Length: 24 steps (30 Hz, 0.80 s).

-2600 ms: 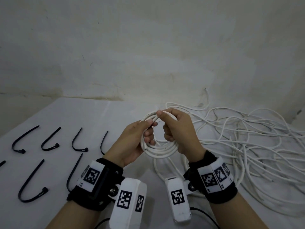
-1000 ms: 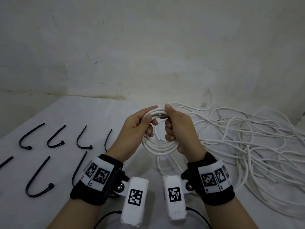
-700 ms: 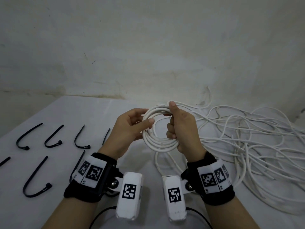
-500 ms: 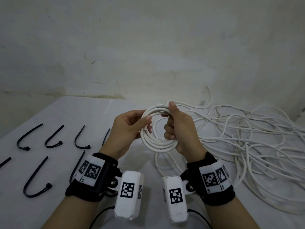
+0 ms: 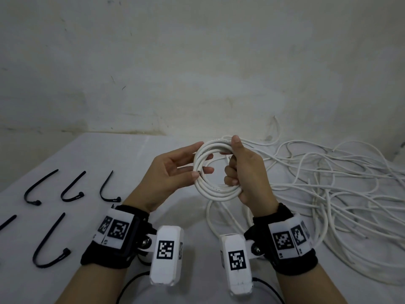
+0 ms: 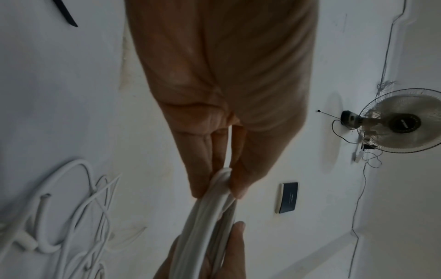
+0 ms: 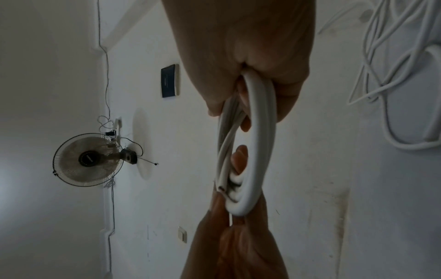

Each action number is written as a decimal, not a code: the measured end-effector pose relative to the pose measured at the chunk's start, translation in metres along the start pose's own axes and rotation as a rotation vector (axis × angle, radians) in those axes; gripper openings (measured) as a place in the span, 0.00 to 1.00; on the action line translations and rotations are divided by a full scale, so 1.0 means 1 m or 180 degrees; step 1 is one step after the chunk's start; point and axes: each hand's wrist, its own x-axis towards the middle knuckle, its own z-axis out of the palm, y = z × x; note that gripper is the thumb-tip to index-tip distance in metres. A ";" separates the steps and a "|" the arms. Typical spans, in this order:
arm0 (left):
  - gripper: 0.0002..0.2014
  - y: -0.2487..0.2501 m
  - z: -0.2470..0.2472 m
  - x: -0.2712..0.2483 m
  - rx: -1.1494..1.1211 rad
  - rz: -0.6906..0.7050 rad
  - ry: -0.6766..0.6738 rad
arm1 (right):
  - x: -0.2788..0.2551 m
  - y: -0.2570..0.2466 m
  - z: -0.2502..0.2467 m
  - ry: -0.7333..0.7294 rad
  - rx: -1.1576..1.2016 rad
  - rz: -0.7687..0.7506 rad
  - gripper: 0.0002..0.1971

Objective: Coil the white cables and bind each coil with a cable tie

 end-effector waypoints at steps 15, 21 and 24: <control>0.21 0.001 0.009 -0.001 0.0612 0.0427 0.0394 | -0.003 -0.002 -0.001 -0.0163 0.0036 -0.0026 0.23; 0.22 0.004 0.013 0.000 0.0448 0.0522 0.0720 | -0.006 0.001 0.005 -0.0154 -0.0104 -0.0134 0.22; 0.21 0.000 0.016 0.002 0.0415 0.0538 0.0826 | -0.005 0.001 0.005 -0.0169 -0.0199 -0.0350 0.18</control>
